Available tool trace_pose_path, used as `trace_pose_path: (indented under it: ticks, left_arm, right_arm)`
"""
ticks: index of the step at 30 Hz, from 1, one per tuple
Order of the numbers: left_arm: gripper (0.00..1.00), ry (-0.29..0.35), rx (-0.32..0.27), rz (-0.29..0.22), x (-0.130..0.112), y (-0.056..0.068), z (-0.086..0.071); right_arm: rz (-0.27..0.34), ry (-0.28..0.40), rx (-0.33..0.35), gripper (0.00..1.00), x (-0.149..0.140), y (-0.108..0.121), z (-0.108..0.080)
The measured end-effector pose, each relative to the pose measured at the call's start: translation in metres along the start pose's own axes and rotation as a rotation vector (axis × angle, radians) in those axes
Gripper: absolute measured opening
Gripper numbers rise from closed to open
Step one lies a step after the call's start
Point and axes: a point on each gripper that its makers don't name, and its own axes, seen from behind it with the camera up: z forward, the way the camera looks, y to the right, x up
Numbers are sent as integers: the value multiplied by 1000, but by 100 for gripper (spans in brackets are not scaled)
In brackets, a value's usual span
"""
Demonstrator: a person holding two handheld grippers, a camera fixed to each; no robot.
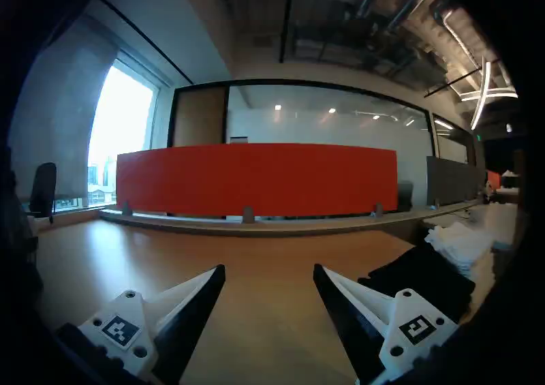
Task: Fold towel
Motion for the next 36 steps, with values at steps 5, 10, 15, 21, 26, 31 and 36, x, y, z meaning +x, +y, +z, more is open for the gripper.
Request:
trace_pose_path:
  ticks: [5,10,15,21,26,31,36]
  left_arm:
    - [97,0,0,0,0,0,0]
    - [97,0,0,0,0,0,0]
    - [97,0,0,0,1,0,0]
    - [97,-1,0,0,1,0,1]
    - [97,-1,0,0,3,0,0]
    - [97,-2,0,0,4,-1,0]
    - [97,-2,0,0,6,0,-1]
  right_arm:
    - [0,0,0,100,0,0,0]
    - [0,0,0,100,0,0,0]
    - [0,0,0,100,0,0,0]
    - [0,0,0,100,0,0,0]
    - [0,0,0,100,-1,0,0]
    - [0,0,0,100,0,0,-1]
    - [0,0,0,100,0,0,-1]
